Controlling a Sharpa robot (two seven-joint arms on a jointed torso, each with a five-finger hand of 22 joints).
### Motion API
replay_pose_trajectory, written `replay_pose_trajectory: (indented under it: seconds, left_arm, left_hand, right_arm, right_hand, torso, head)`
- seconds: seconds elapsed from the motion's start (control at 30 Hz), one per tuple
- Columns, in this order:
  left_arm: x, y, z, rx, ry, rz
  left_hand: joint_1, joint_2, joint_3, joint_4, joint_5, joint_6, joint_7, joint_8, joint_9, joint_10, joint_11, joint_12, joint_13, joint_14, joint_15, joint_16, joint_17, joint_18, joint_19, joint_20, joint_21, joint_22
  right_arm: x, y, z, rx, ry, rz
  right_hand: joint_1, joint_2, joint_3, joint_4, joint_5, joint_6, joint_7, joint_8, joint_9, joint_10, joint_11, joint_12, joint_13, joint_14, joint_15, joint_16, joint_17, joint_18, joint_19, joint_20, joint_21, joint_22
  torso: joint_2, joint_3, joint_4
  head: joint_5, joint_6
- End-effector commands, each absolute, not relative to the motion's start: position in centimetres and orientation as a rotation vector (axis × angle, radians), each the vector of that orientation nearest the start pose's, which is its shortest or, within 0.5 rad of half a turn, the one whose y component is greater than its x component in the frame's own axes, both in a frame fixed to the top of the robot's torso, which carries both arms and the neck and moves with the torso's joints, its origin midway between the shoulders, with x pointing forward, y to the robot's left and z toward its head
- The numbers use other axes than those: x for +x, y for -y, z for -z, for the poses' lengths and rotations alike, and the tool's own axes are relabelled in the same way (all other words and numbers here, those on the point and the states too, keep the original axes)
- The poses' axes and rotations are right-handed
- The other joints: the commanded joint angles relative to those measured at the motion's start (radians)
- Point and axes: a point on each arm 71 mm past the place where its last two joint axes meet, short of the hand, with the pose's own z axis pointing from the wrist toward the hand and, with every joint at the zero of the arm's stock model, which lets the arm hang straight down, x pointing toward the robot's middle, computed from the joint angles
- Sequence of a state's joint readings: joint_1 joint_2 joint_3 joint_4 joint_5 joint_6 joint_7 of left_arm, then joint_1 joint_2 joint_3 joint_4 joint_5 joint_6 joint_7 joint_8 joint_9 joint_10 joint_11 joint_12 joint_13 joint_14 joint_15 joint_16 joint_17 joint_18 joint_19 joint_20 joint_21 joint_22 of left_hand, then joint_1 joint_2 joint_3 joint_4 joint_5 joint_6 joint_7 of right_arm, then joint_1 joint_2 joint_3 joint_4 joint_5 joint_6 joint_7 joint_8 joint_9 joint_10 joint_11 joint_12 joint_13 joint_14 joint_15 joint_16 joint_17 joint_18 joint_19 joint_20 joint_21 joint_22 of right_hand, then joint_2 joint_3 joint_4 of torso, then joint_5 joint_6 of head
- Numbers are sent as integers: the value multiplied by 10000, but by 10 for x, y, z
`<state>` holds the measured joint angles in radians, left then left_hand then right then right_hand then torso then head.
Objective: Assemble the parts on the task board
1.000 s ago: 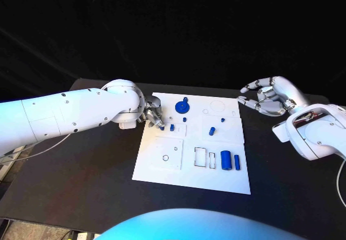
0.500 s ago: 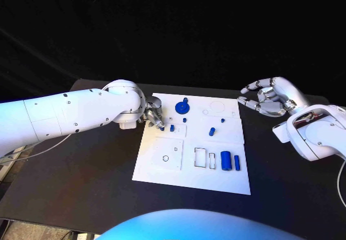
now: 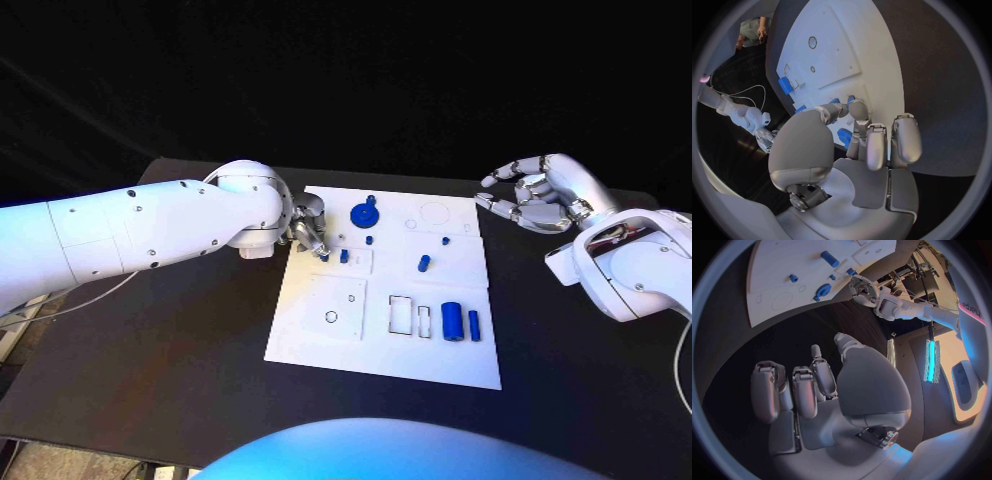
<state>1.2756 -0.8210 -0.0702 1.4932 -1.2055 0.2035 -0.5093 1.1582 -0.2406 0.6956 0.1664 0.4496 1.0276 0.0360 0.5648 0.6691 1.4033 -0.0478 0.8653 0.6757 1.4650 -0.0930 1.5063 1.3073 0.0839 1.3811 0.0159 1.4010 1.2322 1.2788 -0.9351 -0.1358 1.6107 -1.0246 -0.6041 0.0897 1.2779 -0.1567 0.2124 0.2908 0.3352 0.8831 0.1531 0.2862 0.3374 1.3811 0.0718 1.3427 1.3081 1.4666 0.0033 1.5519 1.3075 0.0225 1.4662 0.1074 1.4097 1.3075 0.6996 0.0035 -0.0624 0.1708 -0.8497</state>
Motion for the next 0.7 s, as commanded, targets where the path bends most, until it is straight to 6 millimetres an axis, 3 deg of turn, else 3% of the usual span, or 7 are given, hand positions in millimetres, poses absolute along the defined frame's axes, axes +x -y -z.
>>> replay_pose_trajectory:
  seconds: [0.03,0.7]
  left_arm:
    - [487,-212,207,198,-22746,3045]
    - [483,-211,210,104,-22892,3212]
  left_hand:
    - [-39,-108,1654,-1714,64,159,-67,-8,-13,96,-5,103,72,728,-83,61,1154,-88,26,-38,37,5]
    - [-115,-195,1265,-1653,8,272,-142,57,48,296,-56,431,470,753,-112,111,1258,-103,57,-61,65,75]
  right_arm:
    - [471,227,158,1981,-14578,-8958]
    - [471,228,158,1992,-14555,-8938]
  right_hand:
    - [-72,4,-33,-15,40,-94,-1,40,10,-37,-16,-46,523,906,-60,-62,2123,164,289,-63,-61,1683]
    - [-80,12,-28,-14,60,-98,-1,44,10,-39,-17,-50,520,906,-61,-62,2124,164,288,-64,-65,1681]
  torso:
    - [-5,-1,6]
    - [4,1,7]
  head:
    - [-7,-3]
    - [-4,-49]
